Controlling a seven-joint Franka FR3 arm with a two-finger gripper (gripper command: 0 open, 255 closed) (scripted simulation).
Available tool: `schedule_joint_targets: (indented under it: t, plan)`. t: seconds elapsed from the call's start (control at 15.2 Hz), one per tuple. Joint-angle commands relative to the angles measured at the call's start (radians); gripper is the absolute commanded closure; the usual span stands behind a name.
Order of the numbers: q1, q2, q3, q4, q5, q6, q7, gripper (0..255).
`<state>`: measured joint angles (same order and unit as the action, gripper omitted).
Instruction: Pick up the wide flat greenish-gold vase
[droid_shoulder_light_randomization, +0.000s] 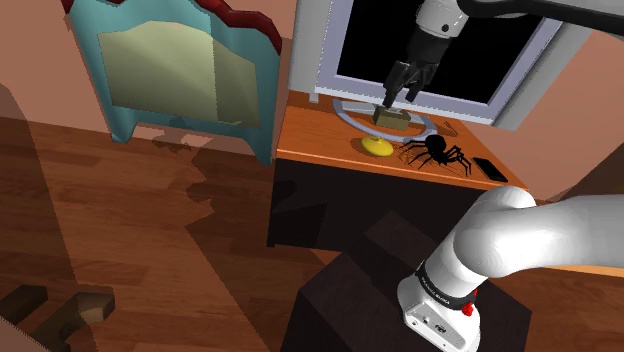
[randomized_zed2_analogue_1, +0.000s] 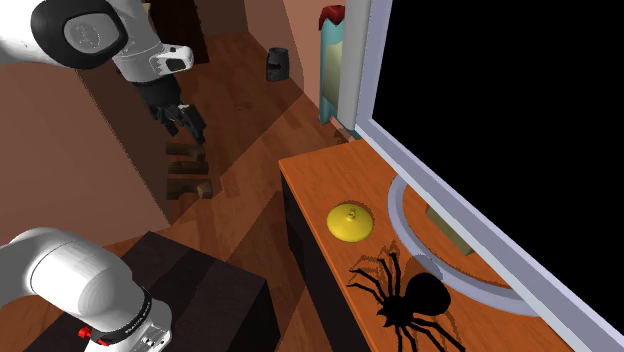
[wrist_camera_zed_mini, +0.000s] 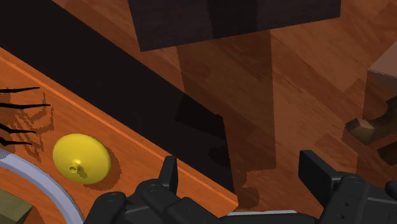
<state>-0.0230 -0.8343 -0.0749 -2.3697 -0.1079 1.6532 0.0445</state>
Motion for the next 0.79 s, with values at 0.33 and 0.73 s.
schedule_joint_targets:
  t: [0.33, 0.73]
  plan:
    - [-0.027, 0.051, -0.11, -0.056, -0.046, 0.138, -0.089, 0]
    - [-0.047, 0.163, -0.249, -0.078, -0.08, 0.309, -0.2, 0]
